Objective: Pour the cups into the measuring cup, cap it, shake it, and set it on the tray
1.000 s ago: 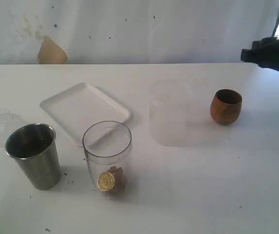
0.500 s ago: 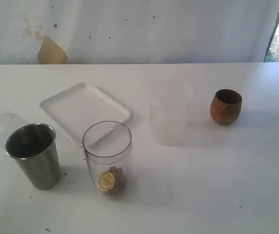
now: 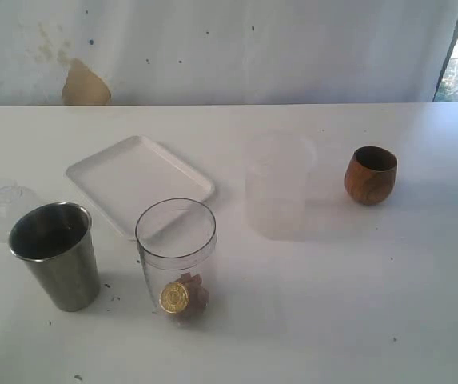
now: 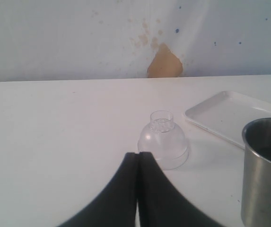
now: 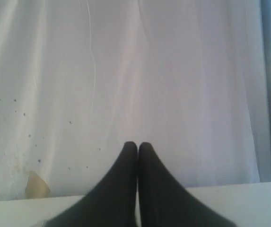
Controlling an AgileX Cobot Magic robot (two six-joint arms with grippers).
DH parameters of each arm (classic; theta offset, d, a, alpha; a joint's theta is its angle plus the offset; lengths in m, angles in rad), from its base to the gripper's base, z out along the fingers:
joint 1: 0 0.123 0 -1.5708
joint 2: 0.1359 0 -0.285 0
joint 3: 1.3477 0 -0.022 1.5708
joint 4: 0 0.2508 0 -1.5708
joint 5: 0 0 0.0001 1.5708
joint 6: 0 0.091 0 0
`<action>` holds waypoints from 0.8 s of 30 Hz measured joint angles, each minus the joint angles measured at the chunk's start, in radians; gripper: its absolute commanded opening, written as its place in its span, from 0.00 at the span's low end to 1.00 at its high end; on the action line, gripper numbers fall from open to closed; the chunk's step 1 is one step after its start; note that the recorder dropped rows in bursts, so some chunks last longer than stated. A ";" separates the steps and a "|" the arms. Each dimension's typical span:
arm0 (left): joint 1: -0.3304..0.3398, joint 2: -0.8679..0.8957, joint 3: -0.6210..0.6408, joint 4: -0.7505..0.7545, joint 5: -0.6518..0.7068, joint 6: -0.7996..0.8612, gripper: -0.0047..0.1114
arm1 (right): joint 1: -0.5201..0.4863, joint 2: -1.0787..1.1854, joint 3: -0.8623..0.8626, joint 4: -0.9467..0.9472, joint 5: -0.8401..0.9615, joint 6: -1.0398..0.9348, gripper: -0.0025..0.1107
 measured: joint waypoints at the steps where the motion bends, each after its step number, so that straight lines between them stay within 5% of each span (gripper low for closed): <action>1: 0.000 0.000 0.000 0.000 0.000 0.000 0.04 | 0.000 -0.024 0.000 0.000 0.005 0.000 0.02; 11: 0.000 0.000 0.000 0.000 0.000 0.000 0.04 | 0.000 -0.124 0.004 0.001 0.013 -0.016 0.02; 24: 0.000 0.000 0.000 0.000 0.000 0.000 0.04 | -0.045 -0.175 0.212 0.254 -0.102 -0.424 0.02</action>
